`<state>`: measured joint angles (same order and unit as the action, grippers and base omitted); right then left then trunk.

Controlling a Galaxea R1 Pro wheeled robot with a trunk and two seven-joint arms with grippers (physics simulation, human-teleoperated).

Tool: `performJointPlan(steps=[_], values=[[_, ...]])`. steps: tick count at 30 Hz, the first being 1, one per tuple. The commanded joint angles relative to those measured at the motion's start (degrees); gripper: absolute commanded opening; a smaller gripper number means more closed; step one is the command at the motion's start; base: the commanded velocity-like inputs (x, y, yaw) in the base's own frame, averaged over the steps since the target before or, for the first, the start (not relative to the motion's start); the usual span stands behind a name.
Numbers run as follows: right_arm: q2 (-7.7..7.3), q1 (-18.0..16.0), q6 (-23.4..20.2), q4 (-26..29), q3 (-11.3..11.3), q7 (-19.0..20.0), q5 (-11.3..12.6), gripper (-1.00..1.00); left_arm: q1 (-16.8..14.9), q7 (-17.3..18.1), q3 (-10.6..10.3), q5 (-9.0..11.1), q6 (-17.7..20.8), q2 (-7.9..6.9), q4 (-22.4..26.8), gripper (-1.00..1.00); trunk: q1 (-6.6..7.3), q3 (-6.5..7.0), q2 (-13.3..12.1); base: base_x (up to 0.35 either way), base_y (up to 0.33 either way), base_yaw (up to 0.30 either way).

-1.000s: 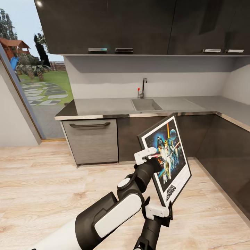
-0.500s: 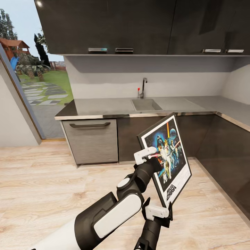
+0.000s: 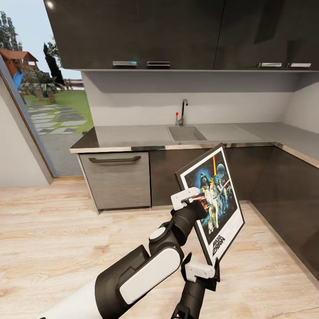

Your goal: Pick up the poster from the kitchen countertop and hang it on one of the wall nails in the kitchen.

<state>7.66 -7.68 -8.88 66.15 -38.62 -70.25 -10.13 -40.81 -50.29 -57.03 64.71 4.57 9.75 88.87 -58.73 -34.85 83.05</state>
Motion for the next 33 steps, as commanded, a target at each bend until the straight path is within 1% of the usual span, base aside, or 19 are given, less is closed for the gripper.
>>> performJointPlan(steps=[1,10,12,16,18,23,33], values=[[0.03,-0.1,-0.6,-0.6,-0.1,-0.2,-0.2,1.00,-0.1,-0.3,0.0,0.0,0.4,0.01,0.1,-1.00,0.00,-0.06,0.0,0.000,0.000,0.000],[0.07,-0.7,-0.6,-1.5,0.1,-0.2,-0.2,1.00,-0.1,-0.3,0.0,0.0,0.3,-0.15,0.2,-1.00,0.00,-0.06,0.0,0.000,0.000,0.000],[0.07,-0.7,-0.6,-1.5,0.5,-0.2,-0.2,1.00,-0.1,-0.3,0.0,0.0,0.3,-0.16,0.4,-1.00,0.00,-0.06,0.0,0.000,0.000,0.000],[0.07,-0.8,-0.5,-1.5,2.2,-0.2,-0.1,1.00,-0.1,-0.3,0.0,0.0,0.3,-0.26,0.6,-1.00,0.00,-0.06,0.0,0.000,0.000,0.000],[0.07,-0.8,-0.2,-1.5,2.5,-0.2,-0.1,1.00,-0.1,-0.3,0.0,0.0,0.3,-0.31,0.7,-1.00,0.00,-0.06,0.0,0.000,0.000,0.000],[0.07,-0.9,0.7,-1.6,2.7,-0.2,-0.1,1.00,-0.1,-0.3,0.0,0.0,-0.4,-0.34,0.7,-1.00,0.00,-0.06,0.0,0.000,0.000,0.000],[0.15,-2.0,0.9,-2.3,2.8,-0.2,-0.2,1.00,-0.1,-0.3,-0.1,0.0,-1.4,-0.34,0.7,-1.00,0.00,-0.06,0.0,0.000,0.000,0.000]])
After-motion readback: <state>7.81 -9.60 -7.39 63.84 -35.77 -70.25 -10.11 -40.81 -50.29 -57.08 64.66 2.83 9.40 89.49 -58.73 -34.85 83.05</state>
